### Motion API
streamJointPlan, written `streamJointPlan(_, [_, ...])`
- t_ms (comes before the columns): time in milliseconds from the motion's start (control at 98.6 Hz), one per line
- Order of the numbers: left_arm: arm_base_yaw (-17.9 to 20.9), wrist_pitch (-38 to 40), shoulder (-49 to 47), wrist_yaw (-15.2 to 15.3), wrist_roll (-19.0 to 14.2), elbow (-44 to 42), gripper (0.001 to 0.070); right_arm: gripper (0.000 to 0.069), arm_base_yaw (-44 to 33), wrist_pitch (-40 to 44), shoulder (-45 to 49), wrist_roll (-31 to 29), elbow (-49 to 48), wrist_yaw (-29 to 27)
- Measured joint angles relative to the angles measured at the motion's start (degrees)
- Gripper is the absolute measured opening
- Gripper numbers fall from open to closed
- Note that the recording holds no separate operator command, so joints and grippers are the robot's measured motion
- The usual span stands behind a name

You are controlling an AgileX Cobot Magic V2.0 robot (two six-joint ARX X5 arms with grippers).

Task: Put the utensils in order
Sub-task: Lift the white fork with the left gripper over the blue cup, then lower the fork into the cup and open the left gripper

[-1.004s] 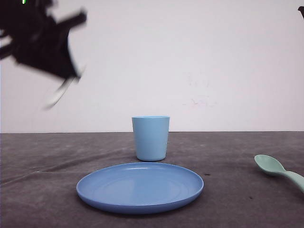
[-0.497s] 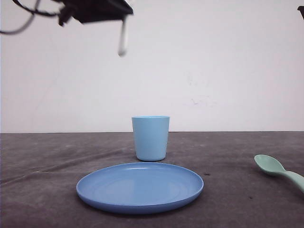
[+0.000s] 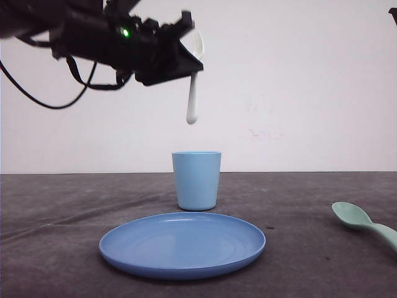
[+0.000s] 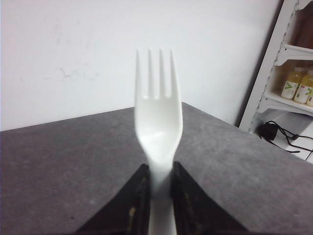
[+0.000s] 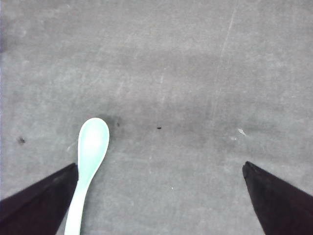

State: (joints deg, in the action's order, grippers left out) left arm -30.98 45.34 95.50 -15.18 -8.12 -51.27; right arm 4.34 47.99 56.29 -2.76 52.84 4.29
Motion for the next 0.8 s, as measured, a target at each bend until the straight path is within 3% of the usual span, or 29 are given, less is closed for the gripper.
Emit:
streamJointPlan(172, [0.0,-0.1,4.0,0.0,1.7,0.0,0.0043,0.0680,0.0,0.0,0.0,0.0,0.0,0.0])
streamJointPlan(436, [-0.1,0.1,8.0,0.0,7.3,0.0,0.0043,0.0680,0.0,0.0,0.0,0.0,0.0,0.0])
streamJointPlan(801, [-0.3,-0.5,11.5,0.0,8.4,0.0,0.0043,0.0680,0.0,0.0,0.0,0.0,0.0,0.0])
